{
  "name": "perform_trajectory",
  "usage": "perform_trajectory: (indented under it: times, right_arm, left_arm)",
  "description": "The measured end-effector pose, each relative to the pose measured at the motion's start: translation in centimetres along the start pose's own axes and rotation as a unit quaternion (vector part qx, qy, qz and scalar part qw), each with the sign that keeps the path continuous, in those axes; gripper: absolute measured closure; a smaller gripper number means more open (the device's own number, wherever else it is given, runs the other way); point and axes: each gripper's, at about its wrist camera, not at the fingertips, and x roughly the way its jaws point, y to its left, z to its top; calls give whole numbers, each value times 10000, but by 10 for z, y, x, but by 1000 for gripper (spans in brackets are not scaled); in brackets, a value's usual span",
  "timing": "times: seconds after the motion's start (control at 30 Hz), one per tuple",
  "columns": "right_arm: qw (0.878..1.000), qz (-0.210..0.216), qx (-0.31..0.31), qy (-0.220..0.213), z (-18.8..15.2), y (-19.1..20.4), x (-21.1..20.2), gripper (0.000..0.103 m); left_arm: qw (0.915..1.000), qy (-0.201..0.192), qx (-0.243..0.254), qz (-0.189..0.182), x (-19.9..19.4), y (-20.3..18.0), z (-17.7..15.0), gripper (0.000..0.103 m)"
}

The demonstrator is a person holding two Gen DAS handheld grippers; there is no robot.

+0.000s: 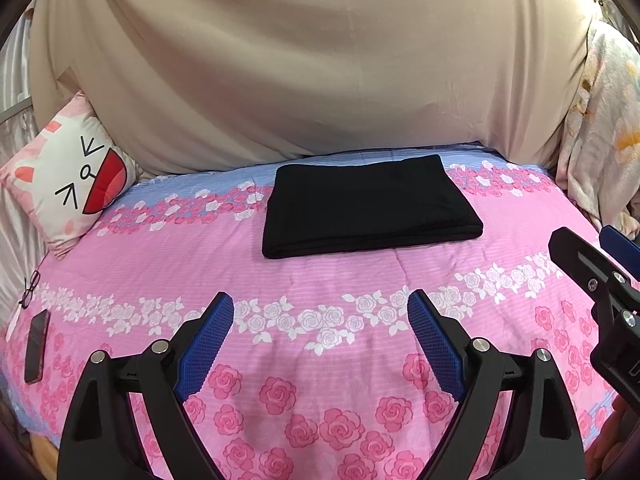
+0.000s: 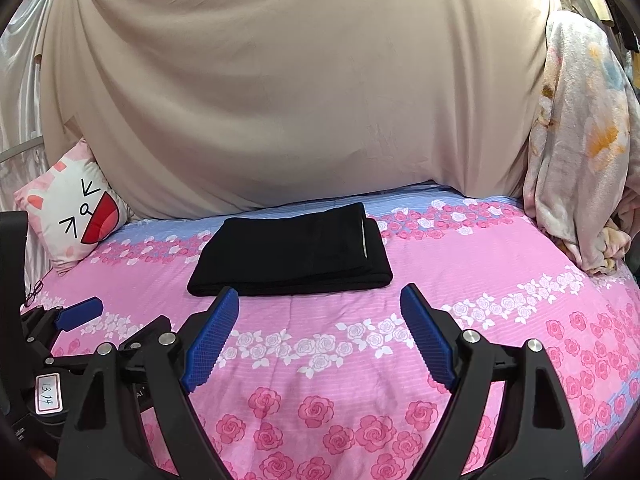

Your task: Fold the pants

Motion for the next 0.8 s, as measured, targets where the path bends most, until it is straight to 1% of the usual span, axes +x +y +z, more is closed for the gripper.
perform_trajectory:
  times: [0.8]
  right_arm:
    - [10000, 27, -58, 19, -2, 2, 1, 21]
  left_arm:
    - [10000, 18, -21, 82, -3, 4, -6, 17]
